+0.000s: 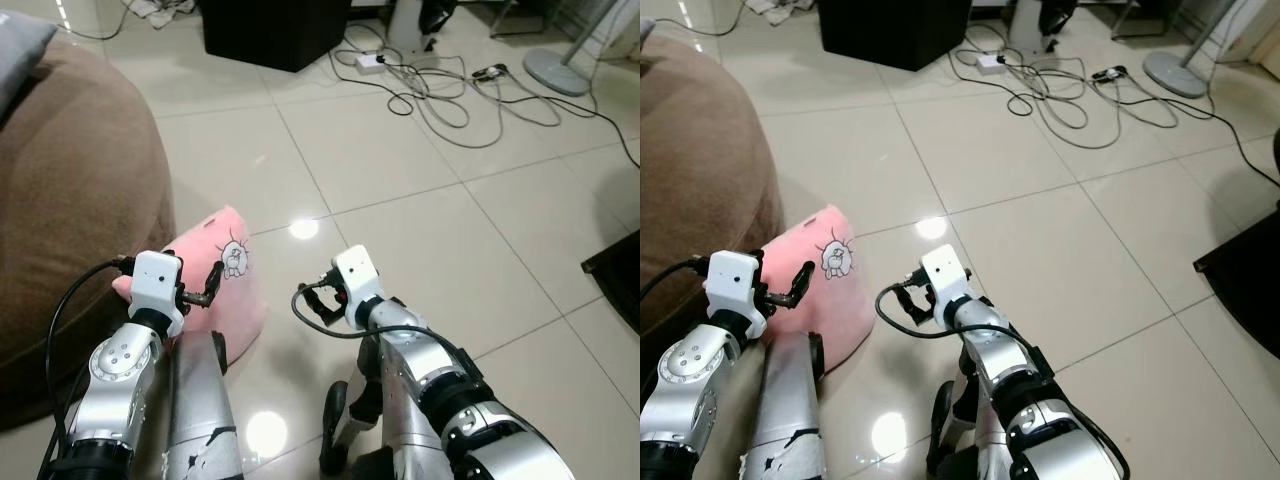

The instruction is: Move the pillow to the sofa from floor

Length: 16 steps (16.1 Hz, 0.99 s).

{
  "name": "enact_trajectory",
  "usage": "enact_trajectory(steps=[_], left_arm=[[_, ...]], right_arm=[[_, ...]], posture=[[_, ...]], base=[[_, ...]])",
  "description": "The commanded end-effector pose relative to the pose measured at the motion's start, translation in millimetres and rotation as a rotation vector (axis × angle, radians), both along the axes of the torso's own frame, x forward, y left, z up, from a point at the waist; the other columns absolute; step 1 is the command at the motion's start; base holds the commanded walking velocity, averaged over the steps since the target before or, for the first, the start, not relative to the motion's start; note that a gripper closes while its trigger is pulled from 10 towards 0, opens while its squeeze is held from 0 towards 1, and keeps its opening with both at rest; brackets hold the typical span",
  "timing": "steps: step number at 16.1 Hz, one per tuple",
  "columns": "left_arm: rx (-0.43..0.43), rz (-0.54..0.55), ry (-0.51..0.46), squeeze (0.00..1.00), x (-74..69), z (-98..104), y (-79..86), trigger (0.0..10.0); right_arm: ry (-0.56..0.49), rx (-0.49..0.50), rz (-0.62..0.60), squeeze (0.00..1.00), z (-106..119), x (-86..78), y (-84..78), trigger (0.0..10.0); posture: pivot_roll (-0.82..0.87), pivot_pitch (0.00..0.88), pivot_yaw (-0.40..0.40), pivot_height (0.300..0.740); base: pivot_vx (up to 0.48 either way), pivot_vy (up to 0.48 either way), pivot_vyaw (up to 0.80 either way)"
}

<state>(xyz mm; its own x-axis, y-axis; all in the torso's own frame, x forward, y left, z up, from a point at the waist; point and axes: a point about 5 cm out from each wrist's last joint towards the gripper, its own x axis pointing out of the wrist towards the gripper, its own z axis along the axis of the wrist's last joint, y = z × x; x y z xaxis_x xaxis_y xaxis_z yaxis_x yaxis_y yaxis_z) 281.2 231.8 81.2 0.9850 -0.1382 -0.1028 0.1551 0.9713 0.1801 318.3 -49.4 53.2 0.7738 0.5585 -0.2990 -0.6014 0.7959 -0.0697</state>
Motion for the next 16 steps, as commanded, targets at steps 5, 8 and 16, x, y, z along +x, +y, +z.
enact_trajectory(steps=[5,8,16], left_arm=[[-0.009,0.025,0.005,0.0,-3.4,-3.3,2.5,10.0],[-0.004,0.024,0.005,0.0,-2.3,-3.3,1.9,10.0],[-0.011,0.038,0.009,0.0,-2.4,-3.2,5.7,10.0]], right_arm=[[-0.013,0.007,-0.021,0.0,0.0,0.6,-10.1,10.0],[0.006,-0.03,-0.014,0.0,-2.3,1.1,-9.2,10.0],[-0.013,-0.01,-0.008,0.0,-0.2,0.2,-8.0,10.0]], posture=[[0.28,0.24,-0.188,0.487],[0.28,0.235,-0.19,0.47],[0.28,0.24,-0.192,0.458]], base=[[0.0,0.0,0.36],[0.0,0.0,0.31],[0.0,0.0,0.12]])
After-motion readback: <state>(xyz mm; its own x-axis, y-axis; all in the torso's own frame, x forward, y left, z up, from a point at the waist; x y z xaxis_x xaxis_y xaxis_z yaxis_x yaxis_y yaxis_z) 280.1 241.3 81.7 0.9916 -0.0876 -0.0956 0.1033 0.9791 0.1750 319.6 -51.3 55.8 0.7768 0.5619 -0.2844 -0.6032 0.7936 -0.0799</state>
